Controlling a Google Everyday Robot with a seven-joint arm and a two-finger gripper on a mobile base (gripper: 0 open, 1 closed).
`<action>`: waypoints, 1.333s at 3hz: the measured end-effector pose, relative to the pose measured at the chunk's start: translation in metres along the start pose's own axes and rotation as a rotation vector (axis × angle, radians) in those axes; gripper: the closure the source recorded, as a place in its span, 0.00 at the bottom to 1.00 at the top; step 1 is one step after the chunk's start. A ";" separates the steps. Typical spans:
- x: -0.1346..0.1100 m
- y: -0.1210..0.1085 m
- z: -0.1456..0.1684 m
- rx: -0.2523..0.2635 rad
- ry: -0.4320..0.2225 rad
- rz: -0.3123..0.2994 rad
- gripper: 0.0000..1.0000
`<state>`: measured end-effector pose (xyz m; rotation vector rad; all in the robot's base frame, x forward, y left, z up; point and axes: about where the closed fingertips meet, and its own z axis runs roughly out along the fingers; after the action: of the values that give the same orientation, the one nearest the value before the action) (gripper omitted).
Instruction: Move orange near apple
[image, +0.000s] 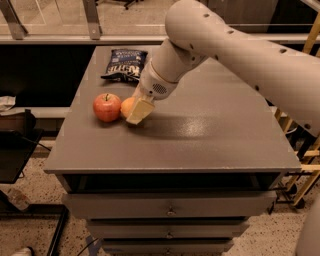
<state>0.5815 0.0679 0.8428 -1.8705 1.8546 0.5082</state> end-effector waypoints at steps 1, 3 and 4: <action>-0.001 0.001 0.001 -0.003 0.001 -0.001 0.13; -0.001 0.001 0.003 -0.006 0.001 -0.003 0.00; 0.006 0.003 -0.003 0.013 -0.025 -0.003 0.00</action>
Offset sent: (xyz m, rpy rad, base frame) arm -0.0006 0.0012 -0.0009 -0.0006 0.0015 0.0025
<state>0.5783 0.0612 0.8423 -1.8499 1.8338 0.5150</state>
